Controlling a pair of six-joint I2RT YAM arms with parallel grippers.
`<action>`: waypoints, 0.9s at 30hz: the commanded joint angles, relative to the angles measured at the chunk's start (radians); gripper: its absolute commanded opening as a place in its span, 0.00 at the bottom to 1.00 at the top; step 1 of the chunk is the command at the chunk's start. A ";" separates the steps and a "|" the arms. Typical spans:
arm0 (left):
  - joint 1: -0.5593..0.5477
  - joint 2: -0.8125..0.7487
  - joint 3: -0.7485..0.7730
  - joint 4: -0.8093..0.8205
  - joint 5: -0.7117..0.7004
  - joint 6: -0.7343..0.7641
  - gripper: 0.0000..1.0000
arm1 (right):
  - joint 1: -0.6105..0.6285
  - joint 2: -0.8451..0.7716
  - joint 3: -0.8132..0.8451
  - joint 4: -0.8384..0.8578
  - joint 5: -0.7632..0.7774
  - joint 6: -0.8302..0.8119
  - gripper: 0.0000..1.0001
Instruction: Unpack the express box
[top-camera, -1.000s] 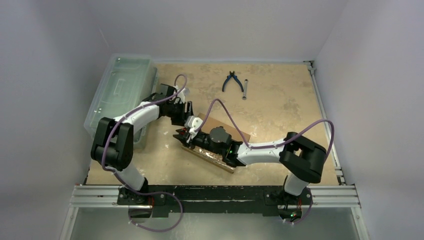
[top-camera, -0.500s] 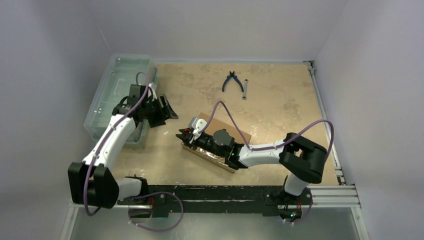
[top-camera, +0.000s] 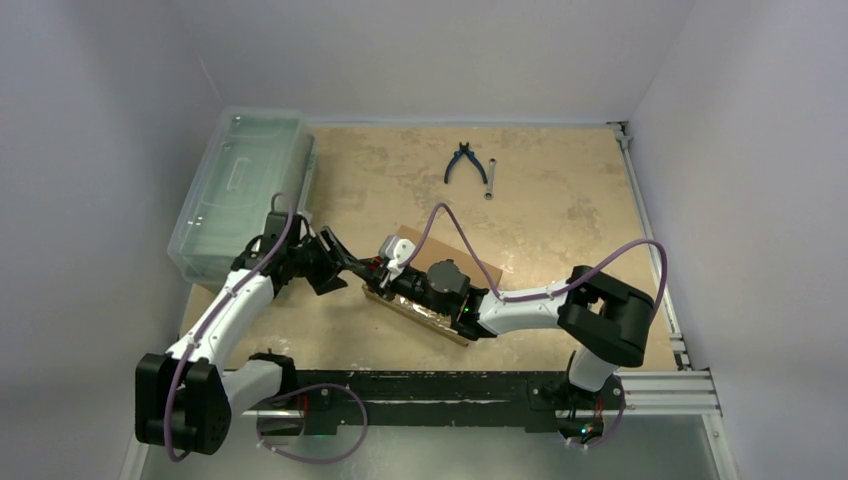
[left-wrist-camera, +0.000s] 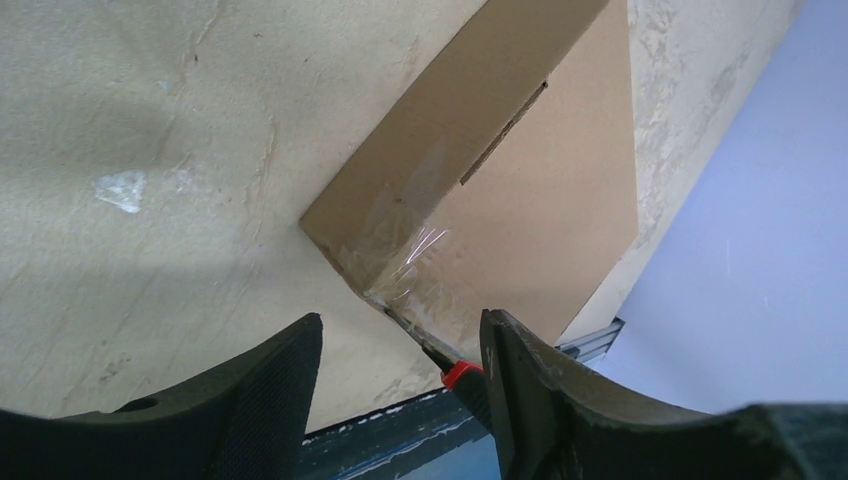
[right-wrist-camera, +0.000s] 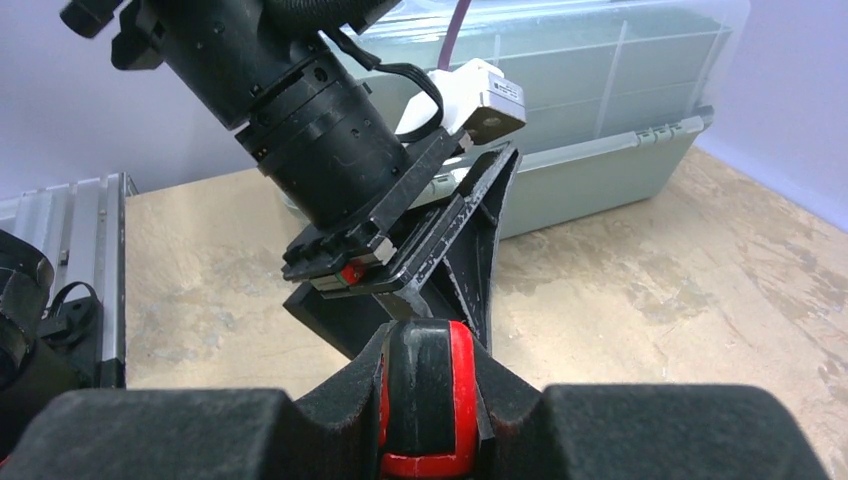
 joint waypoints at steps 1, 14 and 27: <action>-0.013 0.000 -0.049 0.139 0.034 -0.087 0.56 | 0.002 -0.045 -0.013 0.045 0.035 -0.005 0.00; -0.163 0.090 -0.068 0.192 -0.098 -0.110 0.52 | 0.008 -0.052 -0.012 0.042 0.047 -0.005 0.00; -0.163 0.133 -0.101 0.240 -0.215 -0.137 0.39 | 0.021 -0.088 -0.034 -0.016 0.067 -0.011 0.00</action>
